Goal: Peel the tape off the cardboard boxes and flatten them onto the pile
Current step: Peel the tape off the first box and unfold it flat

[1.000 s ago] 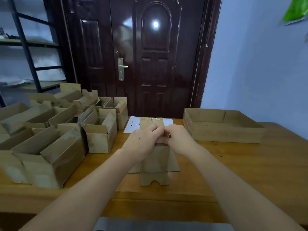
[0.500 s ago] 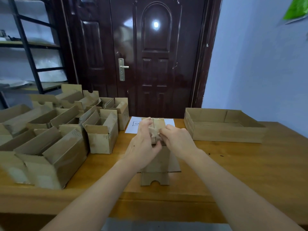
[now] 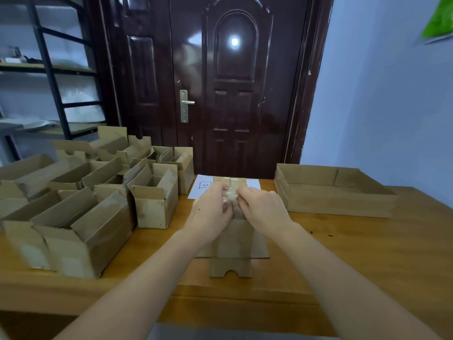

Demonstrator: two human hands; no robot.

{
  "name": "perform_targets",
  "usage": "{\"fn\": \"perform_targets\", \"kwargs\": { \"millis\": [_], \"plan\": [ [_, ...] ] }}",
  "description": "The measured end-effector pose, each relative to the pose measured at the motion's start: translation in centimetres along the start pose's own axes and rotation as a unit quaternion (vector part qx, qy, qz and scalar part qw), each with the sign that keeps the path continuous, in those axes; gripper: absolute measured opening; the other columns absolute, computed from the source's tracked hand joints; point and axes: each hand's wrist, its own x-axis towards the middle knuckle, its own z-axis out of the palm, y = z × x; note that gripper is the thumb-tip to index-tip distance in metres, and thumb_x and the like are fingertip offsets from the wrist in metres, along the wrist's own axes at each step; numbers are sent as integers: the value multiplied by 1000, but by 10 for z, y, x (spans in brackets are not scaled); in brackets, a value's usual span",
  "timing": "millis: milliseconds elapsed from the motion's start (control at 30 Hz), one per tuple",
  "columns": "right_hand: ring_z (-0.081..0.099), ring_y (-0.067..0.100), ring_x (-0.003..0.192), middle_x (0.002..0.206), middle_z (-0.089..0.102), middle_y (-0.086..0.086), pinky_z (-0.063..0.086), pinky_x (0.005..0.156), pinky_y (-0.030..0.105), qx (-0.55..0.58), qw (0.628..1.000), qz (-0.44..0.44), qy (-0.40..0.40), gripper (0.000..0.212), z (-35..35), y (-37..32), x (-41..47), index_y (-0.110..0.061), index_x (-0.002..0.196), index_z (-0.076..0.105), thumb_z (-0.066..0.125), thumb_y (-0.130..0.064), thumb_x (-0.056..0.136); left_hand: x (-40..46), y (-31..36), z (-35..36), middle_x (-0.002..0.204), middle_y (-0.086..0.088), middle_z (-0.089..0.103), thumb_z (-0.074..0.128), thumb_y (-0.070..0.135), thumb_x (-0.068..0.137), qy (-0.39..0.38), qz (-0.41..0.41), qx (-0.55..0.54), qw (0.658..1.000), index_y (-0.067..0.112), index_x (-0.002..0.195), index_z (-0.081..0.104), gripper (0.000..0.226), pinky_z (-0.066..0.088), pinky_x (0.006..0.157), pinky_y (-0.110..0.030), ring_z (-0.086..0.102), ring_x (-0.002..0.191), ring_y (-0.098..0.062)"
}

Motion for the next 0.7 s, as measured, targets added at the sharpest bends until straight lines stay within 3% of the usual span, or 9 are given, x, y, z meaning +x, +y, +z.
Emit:
{"fn": "perform_targets", "kwargs": {
  "millis": [100, 167, 233, 300, 400, 467, 533, 600, 700],
  "plan": [
    [47, 12, 59, 72, 48, -11, 34, 50, 26, 15, 1000, -7, -11, 16, -3, 1, -4, -19, 98, 63, 50, -26, 103, -3, -1, -1, 106, 14, 62, 66, 24, 99, 4, -3, 9, 1000, 33, 132, 44, 41, 60, 79, -24, 65, 87, -5],
    [49, 10, 63, 77, 55, -10, 38, 53, 25, 25, 999, -14, -25, 18, -4, 3, -4, -21, 111, 66, 53, -25, 100, -5, -1, -1, 108, 10, 63, 60, 24, 103, 10, 14, 74, 997, 31, 130, 44, 32, 61, 75, -25, 66, 82, -10],
    [52, 8, 68, 84, 61, -11, 46, 57, 24, 31, 998, -30, -51, 25, -6, 5, -3, -24, 119, 66, 54, -29, 98, -5, -3, -1, 116, 7, 62, 57, 20, 104, 23, 48, 127, 990, 27, 124, 48, 23, 61, 71, -27, 66, 78, -14],
    [51, 8, 66, 79, 55, -16, 42, 57, 20, 46, 996, -32, -71, 25, -11, 2, -3, -28, 115, 65, 53, -36, 94, -2, -6, -4, 133, 5, 59, 61, 16, 101, 38, 110, 159, 980, 23, 113, 53, 16, 61, 64, -31, 66, 73, -15],
    [53, 9, 65, 73, 55, -15, 44, 59, 25, 55, 996, -10, -74, 17, -16, -3, -1, -33, 101, 57, 59, -44, 89, -1, -6, -7, 149, 6, 50, 70, 14, 94, 26, 189, 189, 963, 23, 111, 56, 24, 53, 57, -20, 67, 68, -17],
    [61, 13, 73, 80, 65, -10, 49, 64, 31, 49, 996, 16, -70, 17, -14, -4, 3, -31, 106, 60, 62, -41, 92, -4, -1, -5, 156, 2, 45, 73, 12, 91, 18, 202, 211, 956, 23, 109, 54, 29, 42, 53, -12, 64, 62, -13],
    [63, 19, 78, 84, 69, -5, 50, 68, 36, 42, 996, 43, -64, 16, -13, -3, 6, -27, 101, 68, 58, -40, 98, -9, 3, -3, 164, -1, 31, 69, 11, 92, 30, 187, 222, 956, 26, 114, 46, 35, 48, 49, -18, 58, 54, -10],
    [61, 19, 77, 81, 67, -5, 48, 67, 35, 32, 995, 56, -81, 24, -14, -1, 5, -27, 90, 68, 56, -46, 100, -11, 7, -9, 160, 0, 33, 66, 18, 94, 41, 157, 173, 971, 29, 131, 35, 50, 55, 51, -26, 58, 54, -9],
    [51, 15, 72, 69, 50, -11, 33, 58, 27, 47, 993, 51, -92, 31, -13, 1, -1, -31, 71, 51, 60, -41, 99, -6, 8, -31, 124, 17, 56, 67, 23, 90, -7, 73, 49, 996, 34, 146, 21, 73, 60, 67, -36, 66, 69, -10]
  ]
}}
